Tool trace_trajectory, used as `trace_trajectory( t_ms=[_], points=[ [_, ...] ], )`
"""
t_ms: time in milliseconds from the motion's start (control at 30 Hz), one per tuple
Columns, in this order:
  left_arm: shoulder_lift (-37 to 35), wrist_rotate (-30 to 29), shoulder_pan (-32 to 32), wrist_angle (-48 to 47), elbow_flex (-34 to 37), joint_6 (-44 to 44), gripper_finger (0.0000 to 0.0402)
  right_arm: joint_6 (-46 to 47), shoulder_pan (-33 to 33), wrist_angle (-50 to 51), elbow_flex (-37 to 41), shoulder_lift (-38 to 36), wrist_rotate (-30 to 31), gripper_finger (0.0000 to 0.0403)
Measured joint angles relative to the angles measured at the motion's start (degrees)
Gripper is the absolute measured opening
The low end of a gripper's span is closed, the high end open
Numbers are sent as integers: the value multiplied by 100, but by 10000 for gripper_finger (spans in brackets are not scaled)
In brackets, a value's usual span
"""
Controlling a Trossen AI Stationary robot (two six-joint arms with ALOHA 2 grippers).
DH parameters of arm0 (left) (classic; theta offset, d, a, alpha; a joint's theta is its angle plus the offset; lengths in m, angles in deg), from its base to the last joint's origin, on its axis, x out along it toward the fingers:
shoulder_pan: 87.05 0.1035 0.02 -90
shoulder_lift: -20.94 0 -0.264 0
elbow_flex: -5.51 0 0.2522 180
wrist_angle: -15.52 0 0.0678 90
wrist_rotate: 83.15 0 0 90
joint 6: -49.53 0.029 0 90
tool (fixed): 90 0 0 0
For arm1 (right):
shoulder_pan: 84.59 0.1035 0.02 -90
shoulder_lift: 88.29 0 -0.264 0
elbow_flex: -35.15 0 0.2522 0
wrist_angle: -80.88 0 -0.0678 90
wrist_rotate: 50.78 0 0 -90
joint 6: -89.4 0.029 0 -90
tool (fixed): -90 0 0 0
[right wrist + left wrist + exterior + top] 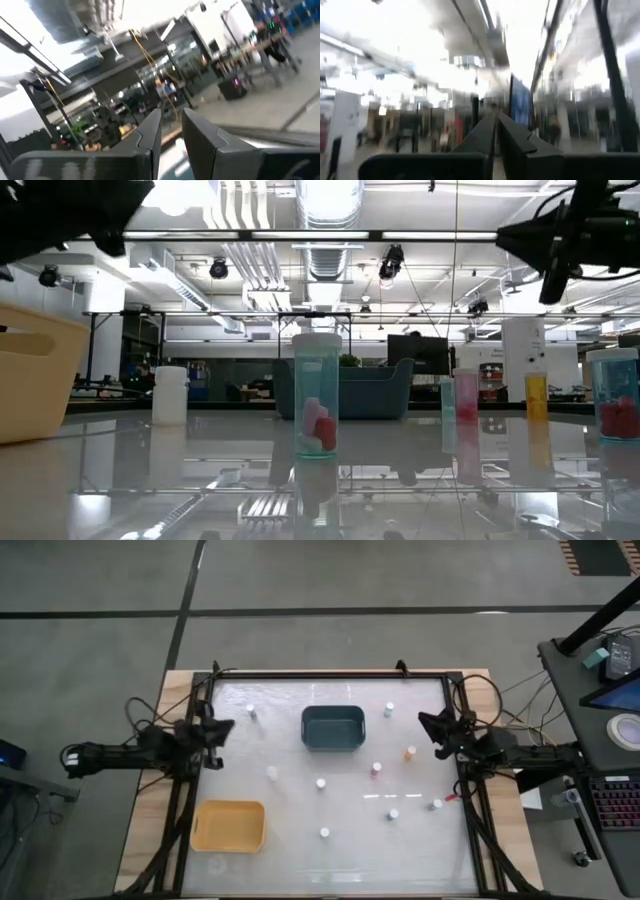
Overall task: Pick and place medicine bottles into bin by pill shape (circle, oval)
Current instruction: Put the green capsule bottle into the blue bin
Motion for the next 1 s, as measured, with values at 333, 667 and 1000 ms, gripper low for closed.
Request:
trace_trajectory(
  t_ms=[333, 667, 1000],
  points=[
    [16, 2, 0, 155, 0, -268, 6, -448, 0, -1069, 0, 714, -191, 68],
    [14, 2, 0, 161, 0, -108, 6, -1100, 0, -1621, -513, 1745, -195, 68],
    [18, 2, 0, 77, 0, -115, 6, -2168, 4, -1250, -1574, 2947, -202, 68]
  ],
)
